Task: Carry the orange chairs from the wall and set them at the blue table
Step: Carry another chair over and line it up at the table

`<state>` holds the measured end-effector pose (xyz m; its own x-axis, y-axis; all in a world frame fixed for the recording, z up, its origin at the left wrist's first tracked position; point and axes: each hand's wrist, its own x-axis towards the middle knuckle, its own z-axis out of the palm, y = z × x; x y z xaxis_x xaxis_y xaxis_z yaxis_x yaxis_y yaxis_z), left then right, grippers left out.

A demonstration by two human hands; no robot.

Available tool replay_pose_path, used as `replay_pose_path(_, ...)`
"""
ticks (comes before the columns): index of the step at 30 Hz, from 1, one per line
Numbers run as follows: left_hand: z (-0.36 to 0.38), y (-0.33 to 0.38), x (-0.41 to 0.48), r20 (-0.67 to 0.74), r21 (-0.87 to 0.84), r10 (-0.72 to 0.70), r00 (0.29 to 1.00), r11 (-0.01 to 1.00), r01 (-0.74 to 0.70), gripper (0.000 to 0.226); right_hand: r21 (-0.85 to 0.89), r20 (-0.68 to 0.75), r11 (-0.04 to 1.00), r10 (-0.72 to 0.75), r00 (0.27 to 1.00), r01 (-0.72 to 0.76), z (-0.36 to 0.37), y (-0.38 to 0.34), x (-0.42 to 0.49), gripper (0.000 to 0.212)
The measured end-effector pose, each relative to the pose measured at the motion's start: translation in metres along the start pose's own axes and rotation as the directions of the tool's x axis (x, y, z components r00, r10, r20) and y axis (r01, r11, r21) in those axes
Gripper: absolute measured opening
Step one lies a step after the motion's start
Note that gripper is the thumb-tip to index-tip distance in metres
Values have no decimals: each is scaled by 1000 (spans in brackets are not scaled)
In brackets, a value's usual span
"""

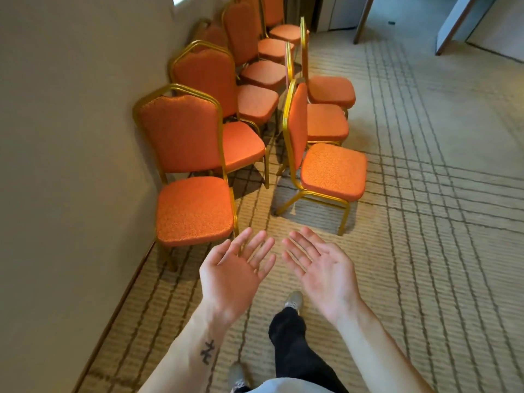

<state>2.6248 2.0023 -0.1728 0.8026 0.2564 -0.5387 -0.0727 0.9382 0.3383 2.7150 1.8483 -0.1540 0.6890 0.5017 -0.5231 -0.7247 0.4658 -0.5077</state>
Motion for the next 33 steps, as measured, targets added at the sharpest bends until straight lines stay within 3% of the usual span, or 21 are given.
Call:
replay_pose_path(11,103,45,168,-51,3,40,998,999,-40,50,-39,55,999,39,998,-37,43,-114,183,50)
replay_pose_path(20,162,88,283,-51,-15,43,998,999,-44,52,4,-18,996,87,996,-87,80,-173,297,39)
replay_pose_path(27,198,142,393,-40,-40,-20,999,999,18,50,-2,-81,999,38,996,-38,125,-203,394,38)
replay_pose_path(33,243,195,484,29,6,-116,993,993,116,50,-3,-103,999,-43,994,43,174,-236,474,52)
